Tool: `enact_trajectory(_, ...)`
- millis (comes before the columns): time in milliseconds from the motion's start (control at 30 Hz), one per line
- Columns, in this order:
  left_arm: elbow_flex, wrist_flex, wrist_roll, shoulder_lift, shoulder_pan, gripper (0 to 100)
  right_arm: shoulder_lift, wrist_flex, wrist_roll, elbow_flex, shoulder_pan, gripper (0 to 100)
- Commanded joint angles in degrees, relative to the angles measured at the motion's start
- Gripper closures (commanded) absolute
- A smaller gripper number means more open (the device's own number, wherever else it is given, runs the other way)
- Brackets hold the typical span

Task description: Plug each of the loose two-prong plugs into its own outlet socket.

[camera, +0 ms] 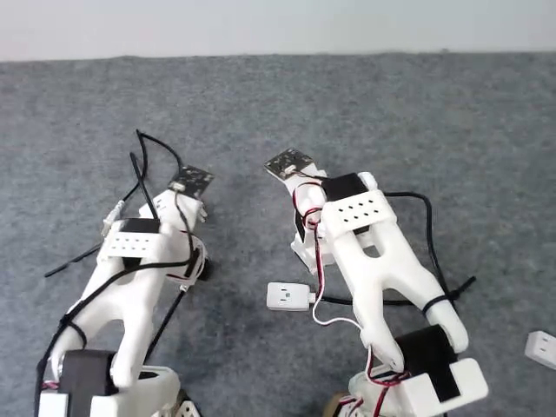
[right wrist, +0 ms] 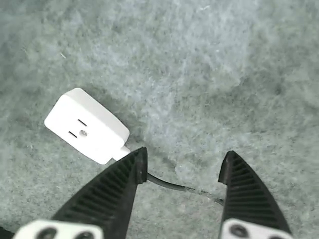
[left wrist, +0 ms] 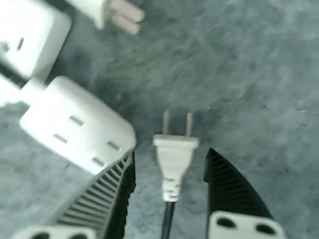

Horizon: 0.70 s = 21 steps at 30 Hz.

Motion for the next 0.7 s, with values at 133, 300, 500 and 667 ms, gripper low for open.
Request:
enact_trajectory(133, -0.3, 0.3, 0.4, 0.2, -0.6, 77, -2.8, -0.5, 0.5, -0.1, 0.4, 76.1)
enact_trajectory(300, 0.0, 0.4, 0.4, 0.2, 0.5, 77, -2.8, -0.5, 0.4, -0.1, 0.4, 76.1)
enact_trajectory(500, 1.2, 0.5, 0.4, 0.3, 0.6, 77, -2.7, -0.6, 0.3, -0.1, 0.4, 76.1)
enact_trajectory(667, 1.6, 0.7, 0.4, 0.3, 0.6, 77, -2.7, -0.6, 0.3, -0.1, 0.4, 76.1)
